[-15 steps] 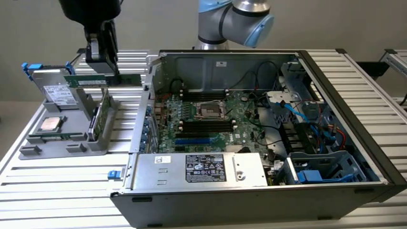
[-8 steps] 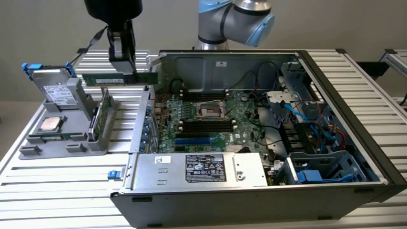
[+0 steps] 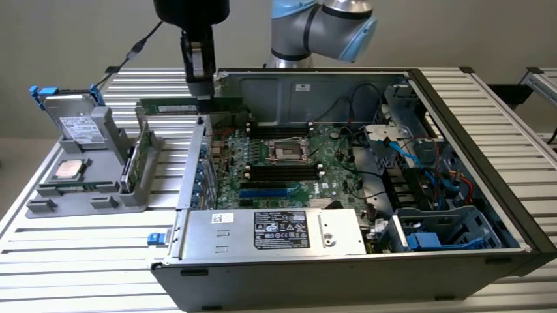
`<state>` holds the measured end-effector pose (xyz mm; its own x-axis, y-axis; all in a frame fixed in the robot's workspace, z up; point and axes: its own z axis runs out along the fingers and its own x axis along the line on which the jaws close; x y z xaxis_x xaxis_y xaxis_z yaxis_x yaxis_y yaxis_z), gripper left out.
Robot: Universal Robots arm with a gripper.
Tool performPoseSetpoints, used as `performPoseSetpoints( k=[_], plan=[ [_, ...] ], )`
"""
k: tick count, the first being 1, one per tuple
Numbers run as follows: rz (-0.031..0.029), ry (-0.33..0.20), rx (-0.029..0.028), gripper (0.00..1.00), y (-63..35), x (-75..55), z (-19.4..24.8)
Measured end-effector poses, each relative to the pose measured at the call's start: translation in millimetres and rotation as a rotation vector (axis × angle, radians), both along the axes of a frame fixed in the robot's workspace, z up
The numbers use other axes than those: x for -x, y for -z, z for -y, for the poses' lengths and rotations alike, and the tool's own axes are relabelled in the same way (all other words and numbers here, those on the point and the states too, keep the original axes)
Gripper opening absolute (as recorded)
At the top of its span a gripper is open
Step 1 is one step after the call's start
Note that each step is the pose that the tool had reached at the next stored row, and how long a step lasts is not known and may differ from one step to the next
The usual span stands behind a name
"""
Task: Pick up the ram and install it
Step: 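Pick up the ram and move it above insertion slot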
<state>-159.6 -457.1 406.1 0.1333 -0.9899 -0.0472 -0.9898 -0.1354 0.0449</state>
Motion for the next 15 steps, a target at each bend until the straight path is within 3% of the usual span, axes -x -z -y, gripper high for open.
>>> performPoseSetpoints(
  k=[15],
  plan=[
    [0.0000, 0.000, -0.0212, 0.14, -2.3, -68.4, 1.0]
  ],
)
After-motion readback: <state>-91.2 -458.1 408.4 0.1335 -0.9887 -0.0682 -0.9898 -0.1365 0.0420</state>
